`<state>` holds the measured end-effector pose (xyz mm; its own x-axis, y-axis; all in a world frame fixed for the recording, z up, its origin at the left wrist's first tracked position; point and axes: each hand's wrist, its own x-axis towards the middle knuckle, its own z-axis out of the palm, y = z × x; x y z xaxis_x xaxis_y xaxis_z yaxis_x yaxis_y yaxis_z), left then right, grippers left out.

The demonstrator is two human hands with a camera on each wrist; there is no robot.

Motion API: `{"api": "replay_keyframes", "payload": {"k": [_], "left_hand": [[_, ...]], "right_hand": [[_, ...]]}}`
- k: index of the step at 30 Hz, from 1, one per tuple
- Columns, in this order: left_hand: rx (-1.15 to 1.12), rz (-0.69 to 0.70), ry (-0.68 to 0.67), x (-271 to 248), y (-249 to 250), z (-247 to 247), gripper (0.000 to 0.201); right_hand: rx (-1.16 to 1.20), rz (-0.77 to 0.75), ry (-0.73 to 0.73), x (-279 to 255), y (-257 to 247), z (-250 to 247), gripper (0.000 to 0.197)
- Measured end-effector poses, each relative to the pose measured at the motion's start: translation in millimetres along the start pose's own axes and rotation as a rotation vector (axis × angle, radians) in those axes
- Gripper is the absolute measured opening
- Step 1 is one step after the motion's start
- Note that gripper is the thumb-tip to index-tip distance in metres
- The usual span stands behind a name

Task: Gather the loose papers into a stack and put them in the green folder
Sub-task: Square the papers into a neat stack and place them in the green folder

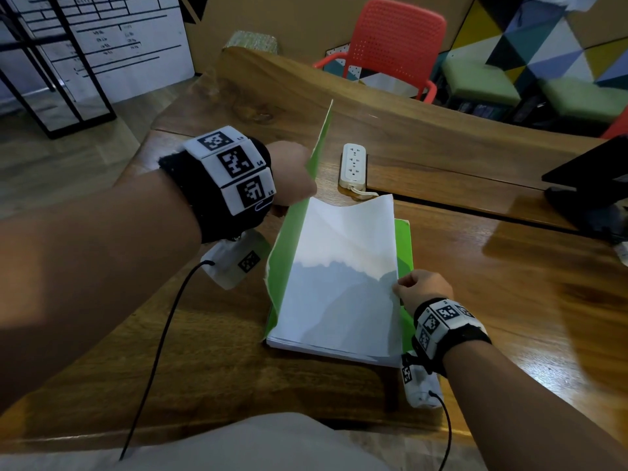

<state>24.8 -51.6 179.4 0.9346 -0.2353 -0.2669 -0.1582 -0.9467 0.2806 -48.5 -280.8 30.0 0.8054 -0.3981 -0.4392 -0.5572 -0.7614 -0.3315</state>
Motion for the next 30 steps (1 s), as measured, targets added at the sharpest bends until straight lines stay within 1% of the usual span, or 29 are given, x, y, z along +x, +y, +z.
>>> {"api": "replay_keyframes", "payload": {"k": [1, 4, 6, 8, 9, 11, 12, 14, 16, 18, 19, 22, 24, 25, 27, 30], "left_hand": [[0.001, -0.001, 0.002, 0, 0, 0, 0.03], [0.009, -0.006, 0.004, 0, -1, 0, 0.029], [0.016, -0.006, 0.008, 1, -1, 0, 0.027], [0.022, -0.002, 0.015, 1, -2, 0, 0.018], [0.023, -0.001, 0.017, 1, -1, 0, 0.015], [0.016, 0.002, 0.018, 2, -1, 1, 0.013], [0.007, 0.0, 0.017, 2, -1, 2, 0.014], [-0.019, -0.006, 0.011, 2, -1, 3, 0.02], [-0.037, -0.015, 0.006, 2, -1, 3, 0.027], [-0.037, -0.016, 0.011, 2, -2, 3, 0.03], [-0.032, -0.016, 0.013, 2, -1, 3, 0.031], [-0.025, -0.017, 0.01, 3, -1, 4, 0.032], [-0.015, -0.014, 0.005, 1, 0, 3, 0.028], [-0.01, -0.012, 0.002, 1, 1, 3, 0.025], [-0.016, -0.012, -0.002, 0, 2, 3, 0.024], [-0.005, -0.005, 0.004, -1, 1, 4, 0.03]], "right_hand": [[0.007, 0.006, -0.001, 1, 1, 0, 0.022], [0.043, 0.035, -0.001, 2, 5, 1, 0.012], [0.066, 0.048, -0.01, 2, 6, 2, 0.015], [0.083, 0.051, -0.016, 1, 7, 4, 0.019], [0.096, 0.049, -0.011, 1, 7, 5, 0.018], [0.128, 0.05, 0.012, 3, 9, 7, 0.007], [0.145, 0.058, 0.023, 3, 10, 8, 0.013], [0.157, 0.064, 0.003, 2, 10, 8, 0.032], [0.132, 0.033, -0.028, -4, 8, 8, 0.055], [0.009, -0.065, -0.045, -15, 4, 9, 0.076], [-0.096, -0.141, -0.077, -22, 1, 12, 0.082], [-0.381, -0.438, -0.176, -43, -7, 28, 0.089], [-0.525, -0.574, -0.196, -51, -12, 41, 0.091], [-0.591, -0.597, -0.208, -53, -14, 46, 0.092], [-0.649, -0.588, -0.24, -54, -16, 53, 0.094], [-0.602, -0.595, -0.254, -55, -15, 55, 0.088]]}}
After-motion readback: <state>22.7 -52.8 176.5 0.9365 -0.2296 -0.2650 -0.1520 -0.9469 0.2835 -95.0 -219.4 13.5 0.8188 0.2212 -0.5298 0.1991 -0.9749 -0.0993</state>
